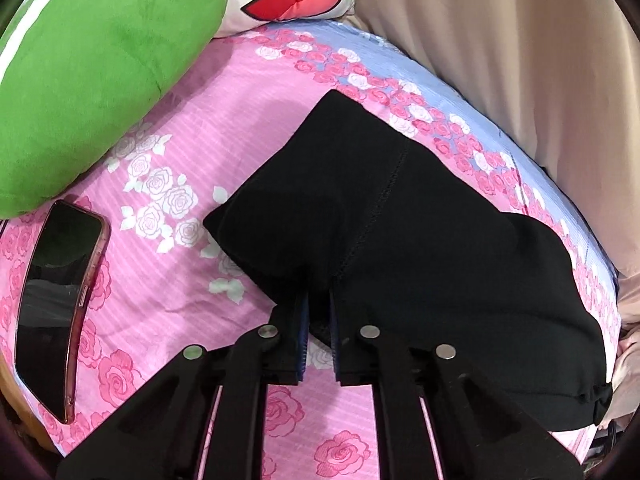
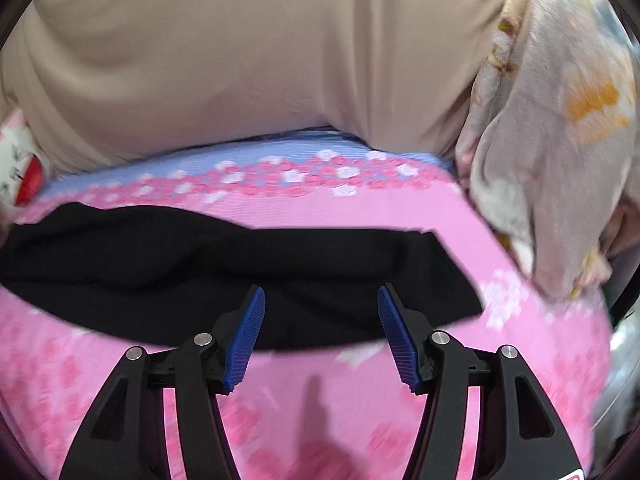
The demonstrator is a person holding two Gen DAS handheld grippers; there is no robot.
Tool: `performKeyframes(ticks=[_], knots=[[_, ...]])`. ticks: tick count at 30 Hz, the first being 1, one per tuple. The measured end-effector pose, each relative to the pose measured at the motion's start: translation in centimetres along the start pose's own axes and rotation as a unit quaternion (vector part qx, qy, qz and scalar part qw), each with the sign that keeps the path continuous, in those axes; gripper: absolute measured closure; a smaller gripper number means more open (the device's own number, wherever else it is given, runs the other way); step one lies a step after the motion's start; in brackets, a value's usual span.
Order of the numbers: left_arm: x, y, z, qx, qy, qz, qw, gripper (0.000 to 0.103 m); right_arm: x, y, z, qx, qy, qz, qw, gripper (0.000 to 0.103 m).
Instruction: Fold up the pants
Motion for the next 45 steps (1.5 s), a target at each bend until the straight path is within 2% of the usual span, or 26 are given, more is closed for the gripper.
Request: performKeyframes(ticks=[3, 6, 8, 9, 10, 11, 12, 14, 15, 17, 18, 19, 22, 23, 25, 28, 30, 32, 33, 35, 37, 38, 42, 44, 45], knots=[[0.4, -0.1, -0.1, -0.003, 0.003, -0.004, 1.0000, 0.093, 2.3, 1.7, 2.8, 0.009, -0.036, -0.006, 0.999, 0.045], [0.7, -0.1, 0.0, 0.000, 0.013, -0.006, 0.9999, 0.092, 5.6, 3.0, 6.1, 0.027, -0.023, -0.038, 0.999, 0.044], [0.8, -0.1, 0.1, 0.000, 0.020, -0.008, 0.9998, 0.092, 8.0, 3.6, 7.1, 0.014, -0.015, -0.068, 0.997, 0.043], [0.9, 0.0, 0.2, -0.001, 0.024, -0.008, 0.9997, 0.092, 9.1, 3.8, 7.3, 0.006, -0.013, -0.079, 0.997, 0.047], [0.9, 0.0, 0.3, -0.001, 0.028, -0.008, 0.9996, 0.091, 10.2, 4.1, 7.1, -0.009, 0.002, -0.091, 0.996, 0.082], [1.0, 0.0, 0.4, -0.003, 0.032, -0.008, 0.9994, 0.091, 10.7, 4.4, 6.9, -0.020, 0.008, -0.094, 0.995, 0.098], [1.0, 0.0, 0.5, -0.003, 0.036, -0.008, 0.9993, 0.091, 10.7, 5.0, 6.4, -0.034, 0.012, -0.091, 0.995, 0.097], [1.0, 0.1, 0.6, -0.004, 0.043, -0.009, 0.9990, 0.091, 7.1, 6.7, 5.5, -0.067, -0.022, -0.005, 0.998, 0.097], [0.9, 0.1, 0.7, -0.004, 0.045, -0.010, 0.9989, 0.091, 4.6, 7.5, 5.3, -0.076, -0.038, 0.044, 0.995, 0.097], [0.9, 0.1, 0.7, -0.003, 0.048, -0.011, 0.9988, 0.091, 1.2, 7.5, 5.3, -0.099, -0.062, 0.108, 0.987, 0.093], [0.9, 0.0, 0.7, -0.003, 0.048, -0.011, 0.9988, 0.091, 0.9, 6.5, 5.9, -0.104, -0.081, 0.111, 0.985, 0.077], [0.9, 0.0, 0.7, -0.002, 0.047, -0.010, 0.9989, 0.091, 2.0, 5.0, 7.0, -0.101, -0.105, 0.082, 0.986, 0.066], [1.0, -0.1, 0.4, -0.001, 0.044, -0.009, 0.9990, 0.089, 3.7, -0.4, 10.5, -0.066, -0.151, 0.000, 0.986, 0.064], [1.1, -0.2, 0.4, 0.001, 0.045, -0.009, 0.9990, 0.088, 3.1, -1.4, 11.1, -0.053, -0.153, -0.002, 0.987, 0.061], [1.1, -0.1, 0.5, 0.006, 0.049, -0.012, 0.9987, 0.088, 1.2, -3.0, 12.0, -0.007, -0.116, 0.000, 0.993, 0.058], [1.2, 0.0, 0.5, 0.008, 0.052, -0.013, 0.9986, 0.088, -1.0, -3.4, 10.9, 0.052, 0.009, 0.003, 0.999, 0.058], [1.2, 0.0, 0.5, 0.007, 0.051, -0.013, 0.9986, 0.088, -0.5, -2.6, 9.4, 0.064, 0.042, -0.011, 0.997, 0.058], [1.2, 0.0, 0.5, 0.005, 0.049, -0.012, 0.9987, 0.088, 1.6, -1.1, 7.7, 0.094, 0.092, -0.042, 0.990, 0.058], [1.1, 0.0, 0.5, 0.005, 0.048, -0.011, 0.9988, 0.087, 2.4, -0.4, 6.5, 0.096, 0.094, -0.052, 0.990, 0.058], [1.2, 0.0, 0.4, 0.006, 0.046, -0.010, 0.9989, 0.087, 4.0, 0.6, 4.0, 0.097, 0.076, -0.076, 0.989, 0.057], [1.2, 0.0, 0.4, 0.007, 0.045, -0.010, 0.9989, 0.087, 5.8, 1.6, 1.9, 0.111, 0.059, -0.105, 0.987, 0.045], [1.2, -0.1, 0.4, 0.008, 0.045, -0.009, 0.9989, 0.087, 6.6, 1.9, 1.0, 0.121, 0.042, -0.117, 0.985, 0.043], [1.2, -0.2, 0.3, 0.013, 0.040, -0.006, 0.9991, 0.087, 9.0, 3.4, -0.2, 0.161, -0.064, -0.149, 0.974, 0.033], [1.2, -0.3, 0.1, 0.014, 0.037, -0.005, 0.9992, 0.087, 10.3, 3.7, -0.3, 0.173, -0.095, -0.155, 0.968, 0.036], [1.2, -0.2, 0.0, 0.015, 0.034, -0.005, 0.9993, 0.087, 10.5, 3.6, 0.2, 0.177, -0.096, -0.151, 0.968, 0.051]])
Point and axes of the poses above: each gripper's, at about its wrist camera, not at the fingertips, and x roughly the way its jaws point, z to its right, y to its top, the point moved 2 cm from there along x, roughly the way its jaws point, and after that the axes turned 10 degrees about -z, right-handed, at the moved point
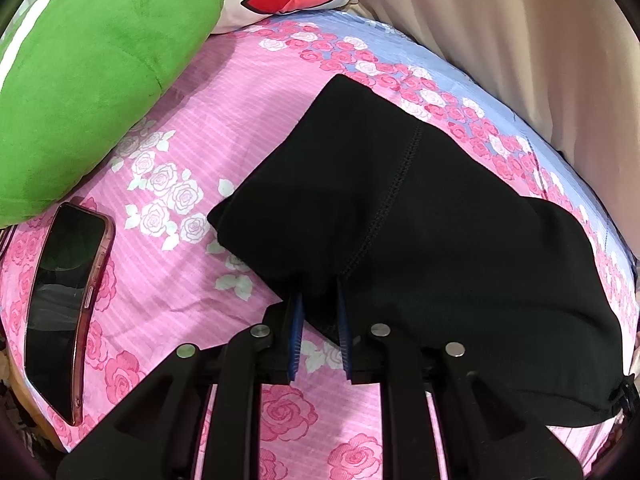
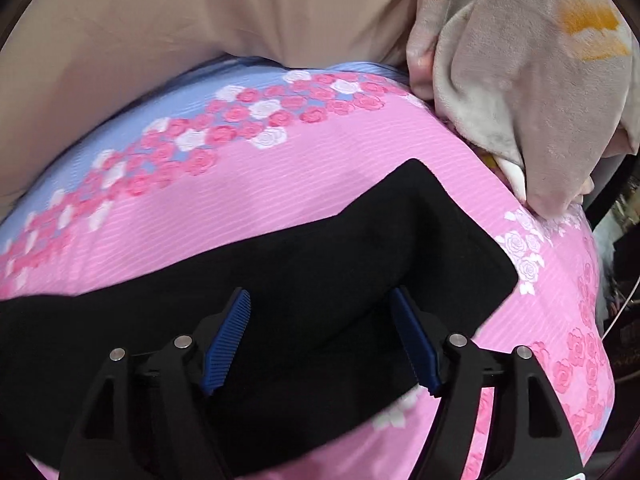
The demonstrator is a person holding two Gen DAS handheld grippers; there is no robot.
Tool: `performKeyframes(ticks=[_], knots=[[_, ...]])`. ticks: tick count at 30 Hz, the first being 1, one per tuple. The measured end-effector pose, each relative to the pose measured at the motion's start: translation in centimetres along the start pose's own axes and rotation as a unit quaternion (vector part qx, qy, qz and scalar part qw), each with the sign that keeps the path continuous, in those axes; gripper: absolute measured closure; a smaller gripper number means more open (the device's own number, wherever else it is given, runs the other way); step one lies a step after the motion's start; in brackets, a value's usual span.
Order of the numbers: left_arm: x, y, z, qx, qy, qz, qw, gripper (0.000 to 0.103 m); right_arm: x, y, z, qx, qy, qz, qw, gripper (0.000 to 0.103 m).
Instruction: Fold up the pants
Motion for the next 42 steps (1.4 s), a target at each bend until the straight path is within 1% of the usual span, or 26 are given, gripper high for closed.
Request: performKeyframes(ticks=[1, 3, 4, 6, 8, 9, 10, 11, 14, 16, 19, 21, 22, 23, 24, 25, 26, 30, 32, 35, 36, 37, 38, 40, 41, 42], knots=[[0.0, 0.0, -0.1, 0.000, -0.003, 0.000, 1.0000, 0.087, 0.1, -0.1, 0.0, 0.001, 0.008, 0.004, 1.000, 0.078], [0.0, 0.1, -0.3, 0.000, -0.011, -0.002, 0.9999, 0.087, -1.2, -1.2, 0.6, -0.013, 0.027, 0.022, 0.999, 0.094], [0.0, 0.1, -0.4, 0.002, -0.014, -0.003, 0.9999, 0.087, -2.6, -2.3, 1.3, -0.025, 0.052, 0.042, 0.997, 0.094], [0.0, 0.0, -0.6, 0.004, -0.019, -0.004, 0.9998, 0.087, -5.0, -4.8, 2.9, -0.054, 0.072, 0.066, 0.994, 0.094], [0.0, 0.0, -0.4, 0.010, -0.015, -0.002, 0.9998, 0.087, -5.1, -7.2, 4.7, -0.077, 0.074, 0.047, 0.993, 0.073], [0.0, 0.0, -0.3, 0.012, -0.012, -0.001, 0.9999, 0.087, -4.3, -8.3, 5.8, -0.086, 0.053, 0.024, 0.995, 0.050], [0.0, -0.1, -0.1, 0.015, -0.006, 0.001, 0.9999, 0.087, -3.5, -9.4, 6.9, -0.087, 0.025, 0.008, 0.996, 0.046], [0.0, -0.1, 0.1, 0.018, 0.000, 0.002, 0.9998, 0.087, -3.4, -10.0, 7.7, -0.084, 0.027, 0.003, 0.996, 0.046], [0.0, 0.0, 0.5, 0.020, 0.013, 0.002, 0.9997, 0.087, -5.0, -10.6, 9.6, -0.049, 0.088, 0.015, 0.995, 0.039], [0.0, 0.0, 0.6, 0.018, 0.015, 0.001, 0.9997, 0.086, -5.9, -9.7, 10.5, -0.028, 0.107, 0.032, 0.993, 0.029], [0.0, 0.0, 0.4, 0.016, 0.013, 0.000, 0.9998, 0.086, -5.7, -8.2, 12.0, -0.004, 0.126, 0.037, 0.991, 0.027], [0.1, 0.0, 0.4, 0.016, 0.012, 0.000, 0.9998, 0.086, -4.3, -7.3, 13.4, 0.021, 0.152, 0.017, 0.988, 0.027], [0.1, 0.0, 0.4, 0.017, 0.012, -0.001, 0.9998, 0.086, -3.3, -6.8, 13.9, 0.037, 0.167, 0.003, 0.985, 0.028], [0.1, 0.0, 0.4, 0.019, 0.012, -0.002, 0.9997, 0.086, -2.4, -6.7, 14.3, 0.044, 0.182, -0.007, 0.982, 0.037], [0.1, 0.0, 0.4, 0.019, 0.013, -0.003, 0.9997, 0.086, -1.8, -6.8, 14.1, 0.046, 0.196, -0.016, 0.979, 0.083], [0.1, 0.0, 0.5, 0.020, 0.015, -0.004, 0.9997, 0.086, -1.0, -6.7, 14.0, 0.042, 0.210, -0.030, 0.976, 0.090], [0.1, 0.1, 0.6, 0.021, 0.016, -0.006, 0.9996, 0.087, -1.1, -6.6, 13.7, 0.042, 0.212, -0.028, 0.976, 0.092], [-0.5, 0.9, 1.1, 0.024, 0.016, -0.009, 0.9996, 0.092, -4.1, -5.1, 12.5, -0.002, 0.194, 0.016, 0.981, 0.096], [-1.4, 1.5, 1.2, 0.023, 0.011, 0.000, 0.9997, 0.094, -8.1, -2.9, 12.0, -0.028, 0.160, 0.084, 0.983, 0.096], [-2.9, 2.5, 1.0, 0.017, 0.011, 0.018, 0.9996, 0.094, -13.3, 0.6, 11.4, -0.066, 0.133, 0.179, 0.973, 0.097], [-3.0, 2.7, 1.0, 0.020, 0.007, 0.016, 0.9996, 0.094, -13.4, 1.6, 11.0, -0.084, 0.113, 0.196, 0.971, 0.095], [-2.6, 2.7, 1.0, 0.023, 0.013, 0.012, 0.9996, 0.094, -12.3, 2.5, 10.6, -0.102, 0.090, 0.194, 0.971, 0.087], [-2.2, 2.6, 1.0, 0.026, 0.020, 0.007, 0.9994, 0.094, -9.1, 3.4, 10.1, -0.114, 0.053, 0.154, 0.980, 0.084], [-1.0, 2.1, 0.8, 0.030, 0.036, -0.001, 0.9989, 0.092, -3.8, 3.4, 10.0, -0.116, -0.015, 0.091, 0.989, 0.083], [-0.8, 1.9, 0.6, 0.028, 0.033, -0.003, 0.9990, 0.091, -1.9, 2.5, 10.1, -0.114, -0.041, 0.071, 0.990, 0.083], [-0.8, 1.5, 0.4, 0.027, 0.029, -0.003, 0.9992, 0.091, -1.6, 1.5, 10.2, -0.110, -0.043, 0.074, 0.990, 0.082]])
Point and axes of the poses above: each gripper's, at about its wrist camera, not at the fingertips, and x roughly the way its jaws point, z to its right, y to its top, the point moved 2 cm from there along x, roughly the way its jaws point, and after that the axes turned 10 degrees about -z, right-handed, at the moved point
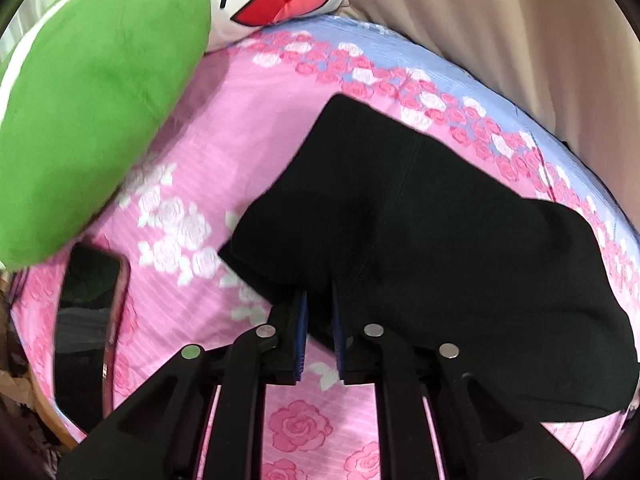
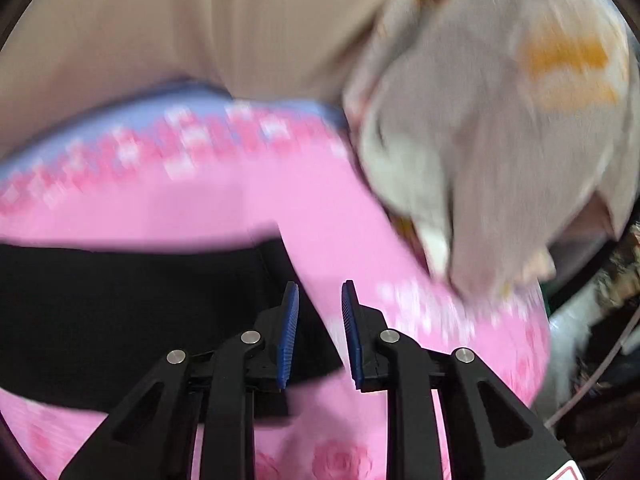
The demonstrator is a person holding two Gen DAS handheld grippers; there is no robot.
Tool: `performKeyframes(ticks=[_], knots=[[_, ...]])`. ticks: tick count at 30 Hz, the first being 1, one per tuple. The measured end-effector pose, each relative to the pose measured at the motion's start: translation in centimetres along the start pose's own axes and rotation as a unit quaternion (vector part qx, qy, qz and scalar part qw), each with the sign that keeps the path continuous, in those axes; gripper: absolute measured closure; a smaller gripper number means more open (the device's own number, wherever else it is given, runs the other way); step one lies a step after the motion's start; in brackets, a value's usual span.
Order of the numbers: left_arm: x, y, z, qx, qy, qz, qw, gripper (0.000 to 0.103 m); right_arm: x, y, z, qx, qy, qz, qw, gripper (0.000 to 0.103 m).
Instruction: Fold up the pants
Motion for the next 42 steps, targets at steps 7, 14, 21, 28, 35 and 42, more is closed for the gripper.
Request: performKeyframes(ticks=[7, 14, 21, 28, 35, 42], knots=[[-1.7, -1.5, -0.5, -0.007, -0.089, 0.011, 0.9959, 0.040, -9.1, -7.5, -2.7, -0.005, 0.075, 0.130, 0.989, 0.047], [0.8, 0.0, -0.2, -0.030, -0.091, -0.016, 0.9953, 0.092, -13.7, -13.5, -14.0, -0.142, 0.241, 0.143, 0.949, 0.042], [0.8, -0.7, -1.9, -0.032, -0.104, -0.037, 0.9934, 0.090, -14.9, -14.3, -25.9, -0.256, 0.315, 0.112, 0.907, 0.043], [-3.5, -2.6, -1.5, 0.003, -0.019, 0.048, 0.9986, 0.061, -15.1, -12.7, -35.8, -0.376, 0.295, 0.123, 0.870, 0.046], [-6.6, -4.4, -0.3, 0.028, 0.019, 0.110, 0.9933, 0.044, -13.1, -11.2, -41.2, -0.432, 0.300, 0.084, 0.846, 0.097], [-7.3, -6.0, 2.0, 0.050, 0.040, 0.136, 0.9887, 0.036, -15.9, -12.0, -37.6, -0.450, 0.343, 0.078, 0.821, 0.099]])
Point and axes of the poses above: each gripper's, at about its wrist camera, not at the fingertips, and x roughly the way its jaws point, z to its right, y to its top, the point moved 2 cm from there along x, roughly the way its jaws point, and after that the axes turned 10 degrees about -z, right-handed, at the moved point
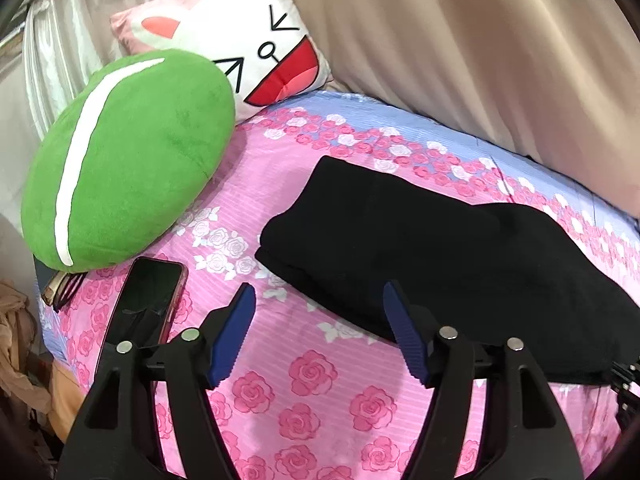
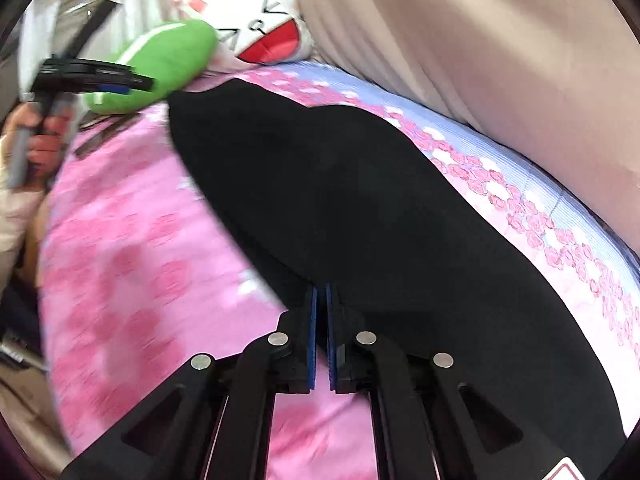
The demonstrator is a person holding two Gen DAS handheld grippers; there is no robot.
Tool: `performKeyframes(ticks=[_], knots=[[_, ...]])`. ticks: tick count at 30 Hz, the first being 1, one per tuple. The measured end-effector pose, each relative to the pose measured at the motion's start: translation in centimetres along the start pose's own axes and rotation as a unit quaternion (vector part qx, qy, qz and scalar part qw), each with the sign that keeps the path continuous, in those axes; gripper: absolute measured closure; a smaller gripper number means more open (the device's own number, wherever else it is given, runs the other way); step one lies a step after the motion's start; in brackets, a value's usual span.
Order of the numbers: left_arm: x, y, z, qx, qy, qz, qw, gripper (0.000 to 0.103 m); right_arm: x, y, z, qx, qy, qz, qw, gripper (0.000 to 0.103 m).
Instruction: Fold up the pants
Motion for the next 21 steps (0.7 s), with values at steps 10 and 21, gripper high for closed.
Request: performKeyframes(ticks=[10, 21], knots=[[1.8, 0.4, 1.5, -0.015, 0.001, -0.012, 0.9998, 0.033, -0.3, -0.1, -2.0, 0.000, 0.031, 0.022, 0.999, 0.076], [6.6, 0.5, -1.7, -0.044, 0.110, -0.048, 0.9918, 0.034, -5.0, -6.8, 2.8, 0.146, -0.036, 0.065, 0.987, 0.072]])
Point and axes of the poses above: each gripper's, at about its wrist camera, not at the fingertips, and x roughly the way its jaws point, z to its right, y to its top, the point moved 2 cm from there along x, roughly the way its jaws point, and after that the axes turned 10 degrees about -z, right-handed, at the moved point
